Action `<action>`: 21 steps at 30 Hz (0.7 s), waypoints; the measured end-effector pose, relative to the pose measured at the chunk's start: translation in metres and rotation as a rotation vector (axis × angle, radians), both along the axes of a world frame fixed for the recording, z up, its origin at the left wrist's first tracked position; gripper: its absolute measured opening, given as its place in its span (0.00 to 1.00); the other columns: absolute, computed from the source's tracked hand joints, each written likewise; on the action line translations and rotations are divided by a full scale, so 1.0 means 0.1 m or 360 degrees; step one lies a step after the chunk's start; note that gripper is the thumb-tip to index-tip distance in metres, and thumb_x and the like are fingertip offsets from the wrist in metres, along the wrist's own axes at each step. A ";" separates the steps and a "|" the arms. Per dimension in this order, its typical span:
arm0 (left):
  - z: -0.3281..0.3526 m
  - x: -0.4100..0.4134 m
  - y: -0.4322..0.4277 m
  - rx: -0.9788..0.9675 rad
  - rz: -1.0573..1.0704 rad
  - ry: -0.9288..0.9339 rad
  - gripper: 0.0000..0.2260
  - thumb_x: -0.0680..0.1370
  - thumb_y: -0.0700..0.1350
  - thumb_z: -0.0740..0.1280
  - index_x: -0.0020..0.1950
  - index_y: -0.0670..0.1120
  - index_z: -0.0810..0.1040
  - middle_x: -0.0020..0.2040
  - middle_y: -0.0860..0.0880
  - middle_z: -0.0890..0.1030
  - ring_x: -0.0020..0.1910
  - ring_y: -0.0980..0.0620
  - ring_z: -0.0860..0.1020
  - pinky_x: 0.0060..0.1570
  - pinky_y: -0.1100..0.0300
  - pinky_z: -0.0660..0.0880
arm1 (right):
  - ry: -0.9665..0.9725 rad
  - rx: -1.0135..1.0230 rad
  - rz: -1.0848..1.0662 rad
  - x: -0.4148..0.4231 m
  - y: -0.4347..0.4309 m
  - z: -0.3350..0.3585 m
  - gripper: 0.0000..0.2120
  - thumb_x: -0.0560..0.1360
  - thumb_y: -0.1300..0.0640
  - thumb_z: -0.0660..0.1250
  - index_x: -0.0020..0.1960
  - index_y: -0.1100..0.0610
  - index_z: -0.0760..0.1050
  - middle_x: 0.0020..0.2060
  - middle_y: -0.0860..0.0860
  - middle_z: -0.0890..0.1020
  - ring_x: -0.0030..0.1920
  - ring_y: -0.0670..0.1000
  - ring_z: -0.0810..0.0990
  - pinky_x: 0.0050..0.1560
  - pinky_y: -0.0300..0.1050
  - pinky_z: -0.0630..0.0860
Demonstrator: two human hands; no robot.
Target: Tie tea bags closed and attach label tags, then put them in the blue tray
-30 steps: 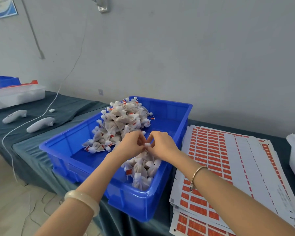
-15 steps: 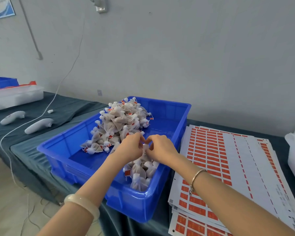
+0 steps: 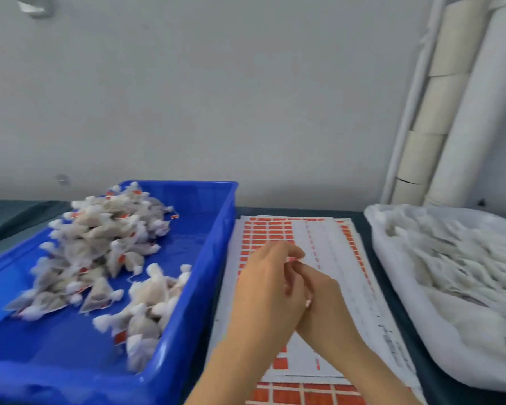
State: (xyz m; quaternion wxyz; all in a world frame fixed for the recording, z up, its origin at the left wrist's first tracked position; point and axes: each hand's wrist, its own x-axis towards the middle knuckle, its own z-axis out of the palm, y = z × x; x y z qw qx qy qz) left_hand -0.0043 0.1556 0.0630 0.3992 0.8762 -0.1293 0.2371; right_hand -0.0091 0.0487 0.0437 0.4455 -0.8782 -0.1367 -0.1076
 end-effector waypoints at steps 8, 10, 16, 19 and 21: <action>-0.36 0.04 -1.18 -0.0167 -0.0675 0.0197 0.05 0.76 0.47 0.64 0.50 0.55 0.78 0.44 0.60 0.80 0.45 0.64 0.77 0.47 0.68 0.75 | 0.0158 -0.0011 -0.0405 -0.37 -1.30 -0.07 0.19 0.70 0.70 0.67 0.41 0.44 0.80 0.34 0.42 0.84 0.35 0.43 0.81 0.36 0.32 0.74; -0.38 0.07 -1.37 -0.0222 -0.0780 0.0230 0.07 0.76 0.52 0.64 0.48 0.53 0.79 0.42 0.59 0.81 0.44 0.63 0.78 0.46 0.66 0.76 | 0.0156 0.0031 -0.0462 -0.45 -1.52 -0.03 0.16 0.71 0.67 0.68 0.44 0.46 0.82 0.35 0.43 0.84 0.37 0.43 0.82 0.39 0.35 0.77; -0.38 0.29 -1.69 -0.0118 -0.0982 0.0236 0.08 0.78 0.43 0.65 0.53 0.50 0.81 0.49 0.56 0.82 0.47 0.61 0.78 0.51 0.64 0.76 | -0.0017 -0.0052 -0.0788 -0.51 -2.05 0.05 0.08 0.73 0.61 0.71 0.46 0.48 0.83 0.40 0.40 0.84 0.41 0.43 0.81 0.45 0.40 0.78; -0.34 0.42 -1.76 0.0196 -0.1047 0.0223 0.13 0.78 0.40 0.64 0.60 0.51 0.79 0.57 0.56 0.79 0.54 0.61 0.75 0.56 0.68 0.72 | 0.0084 -0.0171 -0.0880 -0.48 -2.34 0.06 0.11 0.73 0.61 0.70 0.48 0.45 0.81 0.43 0.39 0.83 0.43 0.42 0.80 0.46 0.39 0.77; -0.29 0.51 -1.81 0.0398 -0.1118 0.0268 0.16 0.77 0.41 0.65 0.64 0.51 0.76 0.62 0.55 0.77 0.60 0.58 0.73 0.61 0.65 0.70 | 0.0200 -0.0270 -0.0846 -0.46 -2.49 0.06 0.12 0.73 0.58 0.71 0.52 0.42 0.79 0.47 0.39 0.82 0.45 0.41 0.79 0.48 0.37 0.74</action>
